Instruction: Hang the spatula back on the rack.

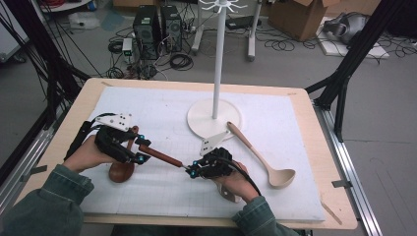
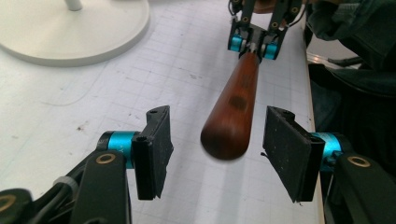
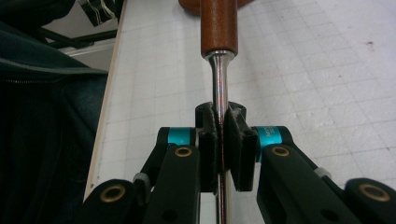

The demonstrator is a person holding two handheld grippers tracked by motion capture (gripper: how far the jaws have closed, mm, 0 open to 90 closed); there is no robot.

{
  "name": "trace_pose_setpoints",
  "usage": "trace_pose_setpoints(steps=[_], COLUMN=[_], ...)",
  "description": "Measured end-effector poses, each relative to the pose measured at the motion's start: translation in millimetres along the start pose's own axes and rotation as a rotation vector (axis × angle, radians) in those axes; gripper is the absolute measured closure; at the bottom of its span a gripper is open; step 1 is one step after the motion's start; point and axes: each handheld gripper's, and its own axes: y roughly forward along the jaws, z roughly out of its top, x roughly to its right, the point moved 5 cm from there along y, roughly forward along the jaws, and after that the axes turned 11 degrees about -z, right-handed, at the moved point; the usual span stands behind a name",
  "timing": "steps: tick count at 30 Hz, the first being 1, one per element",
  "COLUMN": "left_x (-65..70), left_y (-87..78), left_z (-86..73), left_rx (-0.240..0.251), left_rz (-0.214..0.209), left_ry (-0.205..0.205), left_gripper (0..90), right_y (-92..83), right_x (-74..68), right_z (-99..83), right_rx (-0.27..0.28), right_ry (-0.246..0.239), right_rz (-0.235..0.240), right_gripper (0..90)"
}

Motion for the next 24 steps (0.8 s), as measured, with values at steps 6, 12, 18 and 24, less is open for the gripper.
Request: trace_pose_setpoints(steps=[6, 12, 18, 24], left_x=[-0.2, -0.8, 1.3, 1.6], left_y=[1.2, 5.4, 3.9, 6.6], left_z=[-0.4, 5.2, 14.3, 23.1], left_rx=[0.036, 0.052, 0.088, 0.12], left_rz=[0.01, 0.012, 0.011, 0.022], left_ry=[-0.028, -0.028, -0.022, -0.032], left_gripper=[42.2, 46.0, 52.7, 52.2], right_y=[-5.7, -8.0, -8.6, -2.0], right_x=[1.0, 0.1, 1.5, 4.1], right_z=[6.3, 18.4, 34.3, 43.9], right_rx=[0.043, 0.07, 0.107, 0.127], right_ry=[0.022, 0.041, 0.068, 0.108], right_rz=[-0.025, -0.047, -0.082, -0.109], right_gripper=[84.3, 84.3, 84.3, 84.1])
